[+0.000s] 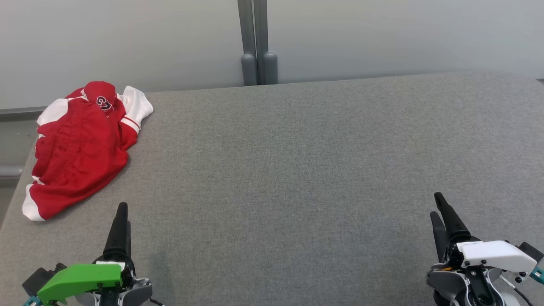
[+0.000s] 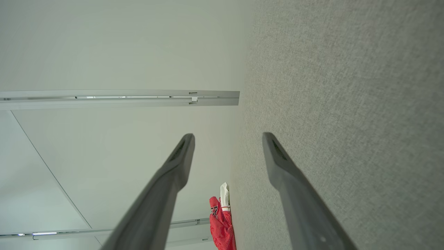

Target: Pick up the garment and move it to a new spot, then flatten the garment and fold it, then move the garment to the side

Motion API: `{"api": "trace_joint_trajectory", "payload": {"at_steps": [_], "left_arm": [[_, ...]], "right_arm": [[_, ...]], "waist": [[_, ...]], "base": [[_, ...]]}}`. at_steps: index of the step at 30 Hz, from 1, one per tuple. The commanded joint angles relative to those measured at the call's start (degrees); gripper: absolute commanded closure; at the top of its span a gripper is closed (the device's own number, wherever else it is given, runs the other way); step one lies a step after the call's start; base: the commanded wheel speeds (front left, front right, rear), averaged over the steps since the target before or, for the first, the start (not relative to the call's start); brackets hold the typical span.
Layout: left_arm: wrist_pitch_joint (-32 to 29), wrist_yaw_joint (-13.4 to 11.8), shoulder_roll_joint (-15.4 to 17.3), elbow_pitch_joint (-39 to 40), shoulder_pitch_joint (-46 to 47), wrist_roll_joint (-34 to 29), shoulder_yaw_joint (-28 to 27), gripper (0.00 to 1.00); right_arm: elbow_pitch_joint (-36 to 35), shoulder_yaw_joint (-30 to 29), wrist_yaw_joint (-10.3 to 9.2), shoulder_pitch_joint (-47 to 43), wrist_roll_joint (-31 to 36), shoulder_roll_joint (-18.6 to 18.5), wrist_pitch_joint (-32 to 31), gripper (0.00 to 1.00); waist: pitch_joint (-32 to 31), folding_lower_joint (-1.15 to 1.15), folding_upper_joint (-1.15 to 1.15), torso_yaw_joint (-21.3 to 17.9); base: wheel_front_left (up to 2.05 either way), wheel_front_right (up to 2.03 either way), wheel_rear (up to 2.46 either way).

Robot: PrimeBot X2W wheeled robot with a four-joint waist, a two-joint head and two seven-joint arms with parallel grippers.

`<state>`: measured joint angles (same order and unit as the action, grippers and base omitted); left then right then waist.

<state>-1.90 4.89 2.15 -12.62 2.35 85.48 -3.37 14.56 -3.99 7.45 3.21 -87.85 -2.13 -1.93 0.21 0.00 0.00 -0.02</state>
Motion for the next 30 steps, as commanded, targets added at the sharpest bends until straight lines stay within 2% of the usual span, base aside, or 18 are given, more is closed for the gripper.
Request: {"api": "trace_joint_trajectory", "payload": {"at_steps": [1, 21, 30], "left_arm": [[0.57, -0.44, 0.30, 1.83, 0.40, -1.61, 0.37, 0.00], [5.06, -4.24, 0.47, 7.86, -0.43, -23.42, 5.04, 0.00], [6.79, -5.25, 0.54, 8.34, -0.93, -34.22, 6.71, 0.00]], "right_arm": [[-1.63, 0.11, 0.01, 0.55, 1.79, -0.36, 0.63, 0.00], [-9.36, 2.01, 0.02, -0.17, 25.94, -0.51, 5.10, 0.00], [-10.52, 3.92, 0.02, -0.69, 35.67, -0.56, 6.84, 0.00]], "waist": [[0.01, 0.00, 0.00, 0.00], [0.33, 0.00, 0.00, 0.02], [0.29, 0.00, 0.00, 0.08]], "base": [[0.00, 0.00, 0.00], [0.00, 0.00, 0.00], [0.00, 0.00, 0.00]]}}
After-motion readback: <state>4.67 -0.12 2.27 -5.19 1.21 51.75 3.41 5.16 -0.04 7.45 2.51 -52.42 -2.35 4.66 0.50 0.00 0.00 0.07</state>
